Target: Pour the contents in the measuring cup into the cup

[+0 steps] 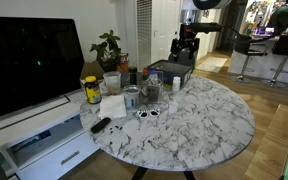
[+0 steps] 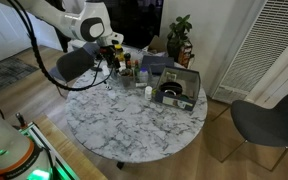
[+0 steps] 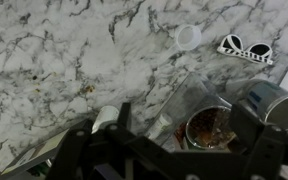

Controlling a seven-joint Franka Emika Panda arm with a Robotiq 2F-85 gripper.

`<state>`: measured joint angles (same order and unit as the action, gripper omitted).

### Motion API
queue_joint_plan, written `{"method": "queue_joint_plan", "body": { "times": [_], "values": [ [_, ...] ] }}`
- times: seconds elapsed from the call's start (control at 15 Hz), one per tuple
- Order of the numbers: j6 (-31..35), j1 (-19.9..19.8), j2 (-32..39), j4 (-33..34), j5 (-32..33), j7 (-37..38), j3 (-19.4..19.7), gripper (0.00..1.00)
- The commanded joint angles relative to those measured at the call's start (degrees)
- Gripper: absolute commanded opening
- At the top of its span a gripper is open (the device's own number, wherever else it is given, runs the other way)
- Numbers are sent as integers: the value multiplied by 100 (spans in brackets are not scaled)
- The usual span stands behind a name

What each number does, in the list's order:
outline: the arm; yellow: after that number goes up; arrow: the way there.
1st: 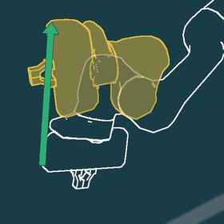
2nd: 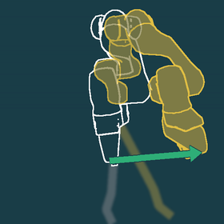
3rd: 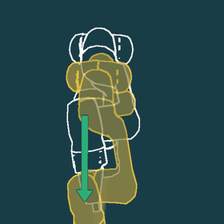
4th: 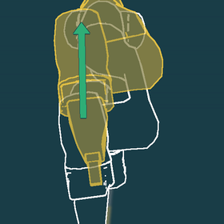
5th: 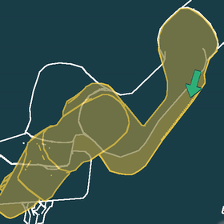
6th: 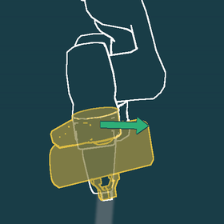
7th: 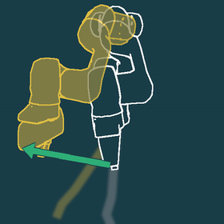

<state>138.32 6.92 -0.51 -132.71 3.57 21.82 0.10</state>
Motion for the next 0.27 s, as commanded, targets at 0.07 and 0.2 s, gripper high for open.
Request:
{"method": "queue_joint_plan", "body": {
  "times": [0.07, 0.2],
  "values": [
    [-7, -144, 3, 0, -5, -51, -132, 100],
    [0, -146, 6, -1, -5, -60, -132, 100]
  ]
}}
